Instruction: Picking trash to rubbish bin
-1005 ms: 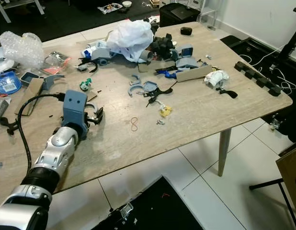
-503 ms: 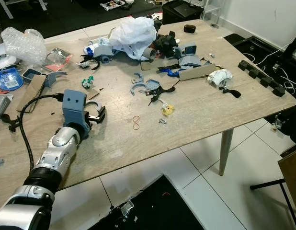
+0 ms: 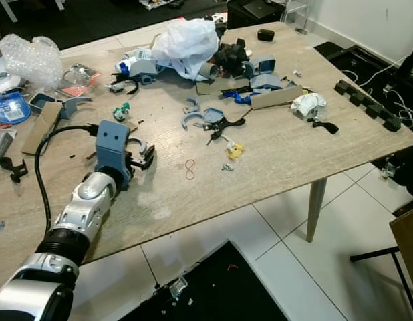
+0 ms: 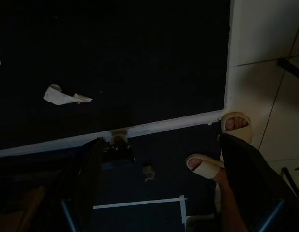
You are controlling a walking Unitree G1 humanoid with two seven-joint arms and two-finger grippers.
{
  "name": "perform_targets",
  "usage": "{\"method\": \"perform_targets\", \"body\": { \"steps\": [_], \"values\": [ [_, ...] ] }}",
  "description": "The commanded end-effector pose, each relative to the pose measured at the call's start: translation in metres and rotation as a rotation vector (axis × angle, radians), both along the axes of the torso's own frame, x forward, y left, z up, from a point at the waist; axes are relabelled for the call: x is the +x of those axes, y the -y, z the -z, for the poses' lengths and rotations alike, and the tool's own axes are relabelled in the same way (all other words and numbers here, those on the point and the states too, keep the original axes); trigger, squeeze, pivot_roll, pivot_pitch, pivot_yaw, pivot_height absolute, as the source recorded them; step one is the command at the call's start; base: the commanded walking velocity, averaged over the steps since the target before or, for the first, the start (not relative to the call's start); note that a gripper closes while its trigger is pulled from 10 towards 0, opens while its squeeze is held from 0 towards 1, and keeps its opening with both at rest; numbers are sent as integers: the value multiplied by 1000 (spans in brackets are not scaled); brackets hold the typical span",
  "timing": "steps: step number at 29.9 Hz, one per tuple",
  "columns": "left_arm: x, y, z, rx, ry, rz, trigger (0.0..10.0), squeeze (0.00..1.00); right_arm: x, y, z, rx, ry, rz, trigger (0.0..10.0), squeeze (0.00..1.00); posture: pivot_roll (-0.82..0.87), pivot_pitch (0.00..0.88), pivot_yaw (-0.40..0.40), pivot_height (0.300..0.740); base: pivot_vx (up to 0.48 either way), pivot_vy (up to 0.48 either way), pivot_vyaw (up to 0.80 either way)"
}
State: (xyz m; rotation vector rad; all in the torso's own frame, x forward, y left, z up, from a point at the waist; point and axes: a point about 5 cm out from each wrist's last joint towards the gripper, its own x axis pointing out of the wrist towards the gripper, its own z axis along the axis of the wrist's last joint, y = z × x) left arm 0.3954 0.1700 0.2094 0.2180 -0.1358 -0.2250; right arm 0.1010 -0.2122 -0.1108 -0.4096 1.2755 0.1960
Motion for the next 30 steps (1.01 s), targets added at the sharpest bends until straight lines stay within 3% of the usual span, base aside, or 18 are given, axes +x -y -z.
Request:
{"method": "perform_targets", "body": {
  "steps": [1, 17, 23, 30],
  "values": [
    [-3, 4, 20, 48, -77, 26, 10000, 0, -28, -15, 8, 44, -88, -18, 10000, 0, -154, 392, 61, 740, 0, 0, 0],
    [-6, 17, 24, 121, -113, 138, 10000, 0, -23, -15, 8, 35, -78, -22, 10000, 0, -148, 369, 61, 740, 0, 0, 0],
    [-4, 14, 34, 121, -239, 61, 10000, 0, -21, -16, 7, 34, -72, -22, 10000, 0, -146, 359, 62, 740, 0, 0, 0],
    [-6, 11, 40, 85, -284, 19, 10000, 0, -19, -16, 7, 34, -67, -25, 10000, 0, -141, 352, 59, 740, 0, 0, 0]
  ]
}}
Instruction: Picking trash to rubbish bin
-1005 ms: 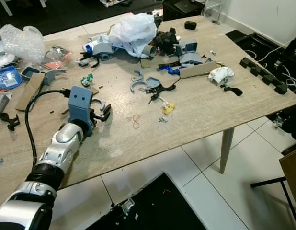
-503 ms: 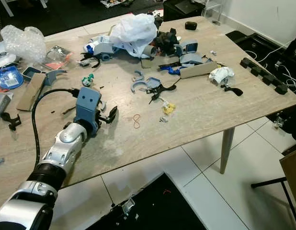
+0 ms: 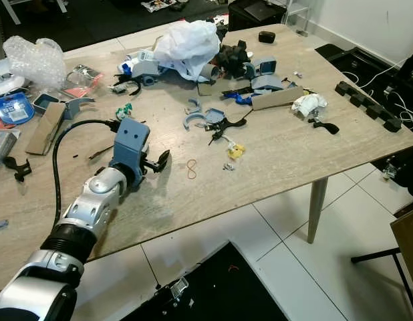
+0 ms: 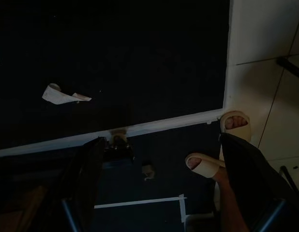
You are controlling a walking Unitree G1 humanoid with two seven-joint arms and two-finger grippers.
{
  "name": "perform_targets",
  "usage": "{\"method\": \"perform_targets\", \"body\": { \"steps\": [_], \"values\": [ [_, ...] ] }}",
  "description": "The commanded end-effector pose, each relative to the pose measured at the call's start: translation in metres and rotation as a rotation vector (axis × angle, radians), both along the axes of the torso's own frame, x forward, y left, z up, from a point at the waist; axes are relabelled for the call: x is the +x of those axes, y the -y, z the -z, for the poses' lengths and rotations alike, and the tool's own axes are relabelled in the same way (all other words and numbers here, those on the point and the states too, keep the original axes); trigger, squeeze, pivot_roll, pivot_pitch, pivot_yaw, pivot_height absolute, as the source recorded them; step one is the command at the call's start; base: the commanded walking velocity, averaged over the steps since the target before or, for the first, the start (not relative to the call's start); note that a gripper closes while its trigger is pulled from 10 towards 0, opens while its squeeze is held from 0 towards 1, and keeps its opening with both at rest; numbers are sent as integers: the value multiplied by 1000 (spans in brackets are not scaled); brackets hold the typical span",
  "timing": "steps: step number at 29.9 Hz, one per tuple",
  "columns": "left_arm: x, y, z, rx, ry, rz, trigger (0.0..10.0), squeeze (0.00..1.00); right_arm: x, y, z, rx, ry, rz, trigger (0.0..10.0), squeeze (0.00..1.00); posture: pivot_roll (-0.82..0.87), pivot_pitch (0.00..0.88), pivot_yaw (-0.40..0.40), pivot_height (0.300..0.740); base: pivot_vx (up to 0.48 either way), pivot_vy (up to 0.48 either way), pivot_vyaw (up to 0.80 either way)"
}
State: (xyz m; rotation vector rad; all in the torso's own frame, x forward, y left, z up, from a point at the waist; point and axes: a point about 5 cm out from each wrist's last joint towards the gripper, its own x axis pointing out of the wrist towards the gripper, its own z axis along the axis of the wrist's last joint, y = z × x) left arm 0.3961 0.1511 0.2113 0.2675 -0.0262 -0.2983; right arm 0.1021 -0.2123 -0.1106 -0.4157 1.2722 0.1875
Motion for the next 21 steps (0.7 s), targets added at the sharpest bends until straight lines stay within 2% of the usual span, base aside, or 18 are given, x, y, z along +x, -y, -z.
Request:
{"method": "perform_targets", "body": {
  "steps": [1, 5, 7, 9, 13, 18, 19, 20, 21],
  "values": [
    [-7, -9, 43, 17, -181, -55, 10000, 0, -19, -16, 7, 42, -72, -29, 10000, 0, -141, 352, 59, 740, 0, 0, 0],
    [-10, -10, 43, -31, -193, -83, 10000, 0, -19, -16, 7, 40, -70, -29, 10000, 0, -141, 350, 60, 740, 0, 0, 0],
    [-14, -4, 46, -109, -216, -95, 10000, 0, -18, -15, 7, 38, -69, -33, 10000, 0, -136, 347, 56, 740, 0, 0, 0],
    [-15, -3, 47, -113, -220, -96, 10000, 0, -18, -15, 7, 38, -69, -33, 10000, 0, -136, 347, 56, 740, 0, 0, 0],
    [-18, 3, 57, -193, -262, -112, 10000, 0, -17, -15, 6, 37, -69, -38, 10000, 0, -136, 345, 56, 740, 0, 0, 0],
    [-20, 8, 61, -234, -271, -113, 10000, 0, -17, -15, 6, 37, -67, -37, 10000, 0, -138, 344, 58, 740, 0, 0, 0],
    [-20, 9, 62, -242, -269, -117, 7843, 0, -17, -15, 6, 37, -66, -37, 10000, 0, -137, 344, 59, 740, 0, 0, 0],
    [-20, 9, 62, -246, -266, -120, 3333, 0, -17, -15, 6, 37, -66, -36, 10000, 0, -137, 344, 59, 740, 0, 0, 0],
    [-21, 9, 62, -246, -263, -126, 0, 0, -17, -15, 6, 37, -66, -36, 10000, 0, -138, 343, 60, 740, 0, 0, 0]
  ]
}}
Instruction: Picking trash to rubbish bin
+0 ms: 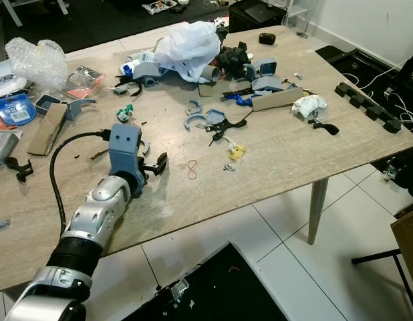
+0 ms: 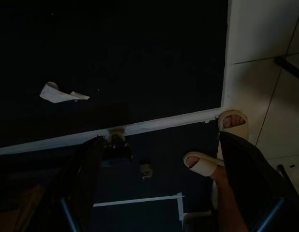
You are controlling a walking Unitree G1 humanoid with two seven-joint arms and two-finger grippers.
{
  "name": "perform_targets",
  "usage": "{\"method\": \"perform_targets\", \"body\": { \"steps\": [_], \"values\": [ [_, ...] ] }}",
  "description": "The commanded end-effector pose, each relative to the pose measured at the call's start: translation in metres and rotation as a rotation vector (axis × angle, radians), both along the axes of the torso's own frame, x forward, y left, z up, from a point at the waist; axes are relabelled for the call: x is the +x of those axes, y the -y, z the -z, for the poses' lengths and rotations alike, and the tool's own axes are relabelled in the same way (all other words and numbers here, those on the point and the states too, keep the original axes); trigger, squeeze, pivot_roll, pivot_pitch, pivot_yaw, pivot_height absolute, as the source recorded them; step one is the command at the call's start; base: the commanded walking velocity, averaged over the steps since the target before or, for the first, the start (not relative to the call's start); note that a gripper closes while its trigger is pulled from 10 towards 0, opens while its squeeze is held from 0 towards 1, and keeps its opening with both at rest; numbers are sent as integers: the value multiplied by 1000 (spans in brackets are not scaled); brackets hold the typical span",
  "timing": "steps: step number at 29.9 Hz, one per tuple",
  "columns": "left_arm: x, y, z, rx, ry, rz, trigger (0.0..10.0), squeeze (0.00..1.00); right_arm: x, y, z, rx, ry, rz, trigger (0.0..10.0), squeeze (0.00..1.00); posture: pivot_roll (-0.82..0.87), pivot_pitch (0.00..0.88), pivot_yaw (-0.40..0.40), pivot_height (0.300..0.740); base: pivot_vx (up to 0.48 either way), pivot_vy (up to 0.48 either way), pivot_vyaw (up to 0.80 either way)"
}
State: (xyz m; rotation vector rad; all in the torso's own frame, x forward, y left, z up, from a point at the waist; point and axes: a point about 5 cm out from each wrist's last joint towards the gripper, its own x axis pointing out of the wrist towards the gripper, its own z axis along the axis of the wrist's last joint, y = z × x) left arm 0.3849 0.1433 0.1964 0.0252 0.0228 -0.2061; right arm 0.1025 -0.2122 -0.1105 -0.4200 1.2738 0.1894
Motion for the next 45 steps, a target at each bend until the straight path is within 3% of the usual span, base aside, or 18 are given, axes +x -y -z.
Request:
{"method": "perform_targets", "body": {
  "steps": [1, 7, 21, 27, 31, 37, 39, 44, 45],
  "values": [
    [-10, 1, 47, -20, -191, -12, 0, 0, -17, -15, 6, 41, -65, -32, 10000, 0, -138, 343, 60, 740, 0, 0, 0],
    [-11, -1, 50, -25, -196, -37, 0, 0, -18, -16, 7, 43, -67, -30, 10000, 0, -140, 344, 60, 740, 0, 0, 0],
    [-9, 12, 52, -52, -165, 22, 0, 0, -19, -16, 7, 41, -65, -26, 10000, 0, -160, 339, 59, 740, 0, 0, 0],
    [-8, 15, 46, -67, -110, 68, 0, 0, -19, -16, 7, 42, -66, -24, 10000, 0, -155, 338, 62, 740, 0, 0, 0],
    [-9, 18, 34, -130, -42, 122, 0, 0, -18, -16, 7, 43, -65, -24, 10000, 0, -152, 336, 61, 740, 0, 0, 0],
    [-26, 31, -22, -489, 219, 404, 0, 0, -15, -15, 6, 42, -57, -29, 10000, 0, -144, 319, 55, 740, 0, 0, 0],
    [-29, 32, -29, -534, 252, 447, 0, 0, -14, -15, 6, 41, -54, -29, 10000, 0, -144, 319, 55, 740, 0, 0, 0],
    [-56, 30, -64, -861, 393, 743, 0, 0, -7, -14, 4, 38, -16, -12, 10000, 0, -138, 289, 47, 740, 0, 0, 0],
    [-56, 30, -64, -861, 393, 743, 0, 0, -7, -14, 4, 38, -16, -12, 10000, 0, -138, 289, 47, 740, 0, 0, 0]
  ]
}}
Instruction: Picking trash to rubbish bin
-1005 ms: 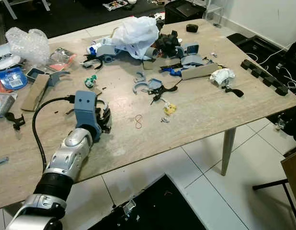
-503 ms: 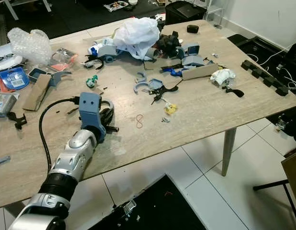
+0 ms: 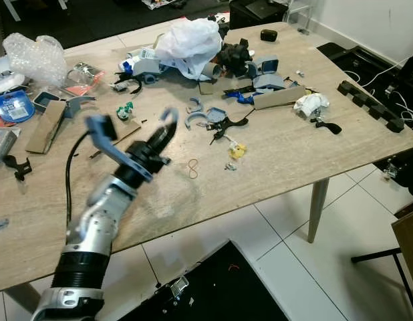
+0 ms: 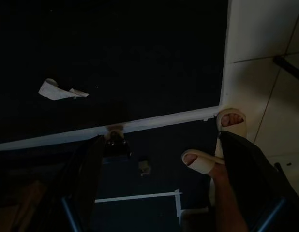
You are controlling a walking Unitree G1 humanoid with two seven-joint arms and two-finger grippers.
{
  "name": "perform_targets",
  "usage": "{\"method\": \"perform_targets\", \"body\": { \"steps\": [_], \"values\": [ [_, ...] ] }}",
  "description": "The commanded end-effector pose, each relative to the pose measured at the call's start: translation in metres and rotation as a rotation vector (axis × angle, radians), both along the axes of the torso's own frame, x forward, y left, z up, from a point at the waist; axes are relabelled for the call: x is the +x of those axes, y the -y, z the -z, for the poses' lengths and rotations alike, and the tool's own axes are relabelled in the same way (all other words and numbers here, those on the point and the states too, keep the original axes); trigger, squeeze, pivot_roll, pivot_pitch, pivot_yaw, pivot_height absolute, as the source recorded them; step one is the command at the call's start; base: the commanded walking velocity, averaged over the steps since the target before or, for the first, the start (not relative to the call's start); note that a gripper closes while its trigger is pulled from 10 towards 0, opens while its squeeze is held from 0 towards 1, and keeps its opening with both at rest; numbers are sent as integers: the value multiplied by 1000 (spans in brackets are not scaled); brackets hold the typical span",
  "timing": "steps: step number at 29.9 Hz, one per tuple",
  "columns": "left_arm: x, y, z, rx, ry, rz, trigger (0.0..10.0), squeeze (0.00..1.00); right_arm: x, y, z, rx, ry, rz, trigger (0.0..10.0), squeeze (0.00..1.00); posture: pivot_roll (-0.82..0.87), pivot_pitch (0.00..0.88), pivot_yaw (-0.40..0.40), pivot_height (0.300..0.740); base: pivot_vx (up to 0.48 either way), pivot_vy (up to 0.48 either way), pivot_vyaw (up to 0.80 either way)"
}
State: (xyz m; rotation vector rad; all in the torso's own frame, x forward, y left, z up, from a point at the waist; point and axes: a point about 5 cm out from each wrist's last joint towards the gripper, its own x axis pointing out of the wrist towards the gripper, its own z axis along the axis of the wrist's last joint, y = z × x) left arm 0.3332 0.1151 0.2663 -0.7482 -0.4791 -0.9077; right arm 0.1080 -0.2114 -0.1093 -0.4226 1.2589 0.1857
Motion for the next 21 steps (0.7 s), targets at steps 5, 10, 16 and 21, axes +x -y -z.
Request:
{"method": "perform_targets", "body": {
  "steps": [5, 10, 16, 21],
  "values": [
    [-28, 2, -4, -189, 87, 256, 1804, 0, -6, -14, 3, 72, 42, 107, 10000, 0, -140, 263, 42, 740, 0, 0, 0],
    [-39, -2, -5, -337, 102, 364, 9647, 0, 13, -10, -3, 120, 123, 194, 10000, 0, -141, 239, 38, 740, 0, 0, 0],
    [-46, 2, 6, -377, 53, 413, 10000, 0, 53, 1, -19, 151, 195, 200, 10000, 0, -133, 218, 30, 740, 0, 0, 0],
    [-53, 8, 18, -366, 11, 439, 10000, 0, 48, 0, -16, 132, 161, 190, 10000, 0, -118, 200, 24, 740, 0, 0, -475]
  ]
}}
